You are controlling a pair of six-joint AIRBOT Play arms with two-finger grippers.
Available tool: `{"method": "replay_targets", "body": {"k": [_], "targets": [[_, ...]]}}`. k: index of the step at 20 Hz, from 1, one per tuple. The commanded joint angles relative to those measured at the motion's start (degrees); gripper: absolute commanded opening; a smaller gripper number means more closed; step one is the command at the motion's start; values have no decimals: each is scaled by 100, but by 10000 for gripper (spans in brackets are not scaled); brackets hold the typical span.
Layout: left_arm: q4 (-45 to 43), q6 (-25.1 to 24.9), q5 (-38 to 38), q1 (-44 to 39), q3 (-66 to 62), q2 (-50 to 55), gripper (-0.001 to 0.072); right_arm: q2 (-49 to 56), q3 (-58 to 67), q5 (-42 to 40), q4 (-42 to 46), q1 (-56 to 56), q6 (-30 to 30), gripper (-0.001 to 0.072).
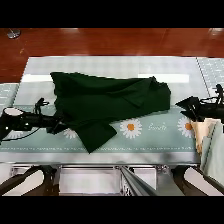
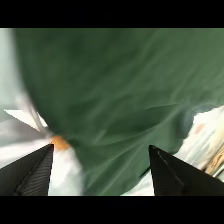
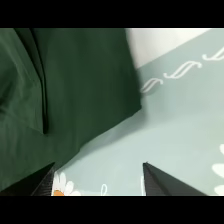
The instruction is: Fold the shirts.
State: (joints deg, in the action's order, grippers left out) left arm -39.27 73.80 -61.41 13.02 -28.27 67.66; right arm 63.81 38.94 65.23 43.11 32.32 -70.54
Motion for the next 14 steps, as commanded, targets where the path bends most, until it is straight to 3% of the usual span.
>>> {"method": "replay_targets", "body": {"k": [1,2,3,8,14], "targets": [[396,-258,1202,-796,74,74,570,-28,-61,-2,74,-15,-133,622],[461,-216,1447,-981,2,146,325,0,-61,-96,256,-74,-291,622],[472,-269,1495,-1071,-140,205,36,57,-61,-210,422,-170,-459,622],[457,-525,901,-986,-1005,201,21,1139,490,-927,378,-780,-758,622],[459,-522,732,-984,-1322,203,21,2824,1915,-636,442,-1443,-1412,621]]}}
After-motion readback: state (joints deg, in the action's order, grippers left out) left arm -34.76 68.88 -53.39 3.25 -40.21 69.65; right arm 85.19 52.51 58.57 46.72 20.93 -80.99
